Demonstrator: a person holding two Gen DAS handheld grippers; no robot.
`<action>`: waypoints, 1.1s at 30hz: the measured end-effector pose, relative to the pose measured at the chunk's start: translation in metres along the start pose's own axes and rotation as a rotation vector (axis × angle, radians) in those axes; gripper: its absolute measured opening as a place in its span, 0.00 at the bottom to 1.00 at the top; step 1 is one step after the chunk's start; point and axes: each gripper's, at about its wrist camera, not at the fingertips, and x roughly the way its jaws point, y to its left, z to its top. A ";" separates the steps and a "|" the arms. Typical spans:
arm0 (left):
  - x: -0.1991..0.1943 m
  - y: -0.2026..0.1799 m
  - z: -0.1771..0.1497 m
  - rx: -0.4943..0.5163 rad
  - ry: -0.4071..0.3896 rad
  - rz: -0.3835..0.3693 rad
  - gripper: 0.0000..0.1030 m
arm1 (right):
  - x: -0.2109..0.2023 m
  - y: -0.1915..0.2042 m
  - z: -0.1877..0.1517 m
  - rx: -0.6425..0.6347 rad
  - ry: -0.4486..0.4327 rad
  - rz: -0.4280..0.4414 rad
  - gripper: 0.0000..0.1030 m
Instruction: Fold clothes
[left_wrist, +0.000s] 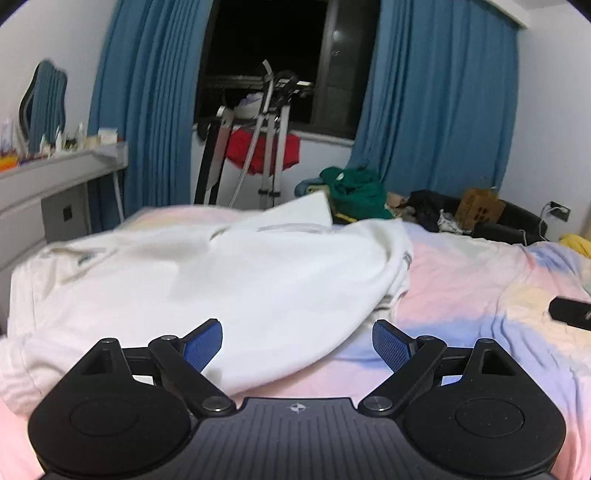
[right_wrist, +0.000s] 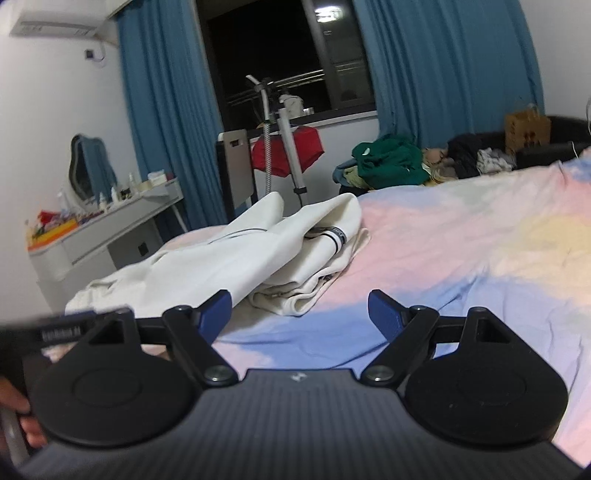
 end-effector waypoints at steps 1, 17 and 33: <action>0.005 0.005 -0.002 -0.009 0.009 0.002 0.87 | 0.001 -0.002 0.000 0.011 -0.002 0.000 0.80; 0.059 -0.011 0.005 0.147 0.052 0.045 0.87 | -0.014 -0.028 -0.006 0.138 0.023 -0.104 0.80; 0.256 -0.168 0.105 0.323 0.075 0.006 0.86 | 0.020 -0.082 -0.011 0.333 0.067 -0.187 0.80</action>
